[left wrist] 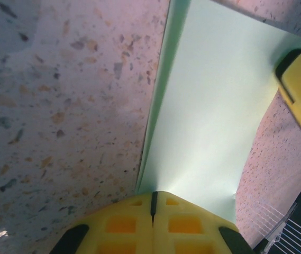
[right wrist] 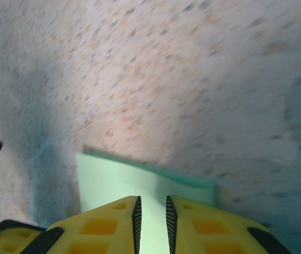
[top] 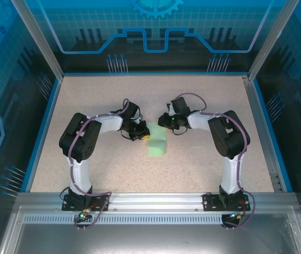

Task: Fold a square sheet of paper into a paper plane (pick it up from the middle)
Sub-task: Fold the square sheet of paper in half at the center of the table.

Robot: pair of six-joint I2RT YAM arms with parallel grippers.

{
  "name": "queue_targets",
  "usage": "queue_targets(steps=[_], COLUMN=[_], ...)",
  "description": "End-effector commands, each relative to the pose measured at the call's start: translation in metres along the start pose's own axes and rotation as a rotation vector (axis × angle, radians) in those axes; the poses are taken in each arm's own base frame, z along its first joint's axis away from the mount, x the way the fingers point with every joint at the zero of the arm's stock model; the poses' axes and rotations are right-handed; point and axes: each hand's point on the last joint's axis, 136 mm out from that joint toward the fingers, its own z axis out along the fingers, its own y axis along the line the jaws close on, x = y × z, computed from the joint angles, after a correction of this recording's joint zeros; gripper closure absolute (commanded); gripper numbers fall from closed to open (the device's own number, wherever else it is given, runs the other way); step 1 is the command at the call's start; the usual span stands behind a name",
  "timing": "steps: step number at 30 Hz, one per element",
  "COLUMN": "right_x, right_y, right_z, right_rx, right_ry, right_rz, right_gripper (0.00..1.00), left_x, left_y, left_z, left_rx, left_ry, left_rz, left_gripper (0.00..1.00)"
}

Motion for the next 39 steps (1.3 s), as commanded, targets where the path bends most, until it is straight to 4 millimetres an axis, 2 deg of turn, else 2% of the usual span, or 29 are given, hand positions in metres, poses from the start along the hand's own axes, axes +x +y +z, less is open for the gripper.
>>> queue_targets(steps=[1, 5, 8, 11, 15, 18, 25, 31, 37, 39], right_x=[-0.017, -0.028, -0.031, -0.022, 0.005, 0.021, 0.042, 0.044, 0.025, 0.015], right_y=[-0.028, -0.027, -0.007, 0.016, 0.039, 0.042, 0.024, -0.009, -0.041, -0.038], right_z=[-0.005, -0.019, -0.037, -0.047, -0.033, -0.017, 0.002, 0.007, -0.010, -0.024], right_rx=[0.067, 0.076, 0.038, -0.010, -0.055, -0.068, -0.047, 0.019, 0.099, 0.089], right_ry=[-0.021, -0.050, -0.081, -0.074, 0.008, 0.060, 0.125, 0.132, 0.076, 0.041], right_rz=[0.030, 0.025, -0.008, -0.052, -0.079, -0.067, -0.019, 0.027, 0.057, 0.063], right_gripper=[0.78, 0.78, 0.77, 0.77, 0.77, 0.78, 0.88, 0.90, 0.90, 0.90], left_x=[0.042, 0.041, 0.040, 0.040, 0.039, 0.039, 0.039, 0.040, 0.042, 0.042], left_y=[0.082, 0.081, 0.080, 0.079, 0.079, 0.078, 0.079, 0.081, 0.086, 0.085], left_z=[0.018, 0.018, 0.018, 0.018, 0.018, 0.018, 0.019, 0.018, 0.019, 0.019], left_rx=[-0.269, -0.267, -0.264, -0.264, -0.266, -0.266, -0.268, -0.277, -0.288, -0.288], left_ry=[0.119, 0.119, 0.118, 0.119, 0.118, 0.115, 0.117, 0.119, 0.125, 0.125], left_rz=[-0.124, -0.123, -0.124, -0.123, -0.125, -0.125, -0.128, -0.128, -0.133, -0.133], left_gripper=[0.96, 0.96, 0.96, 0.96, 0.96, 0.96, 0.96, 0.96, 0.96, 0.96])
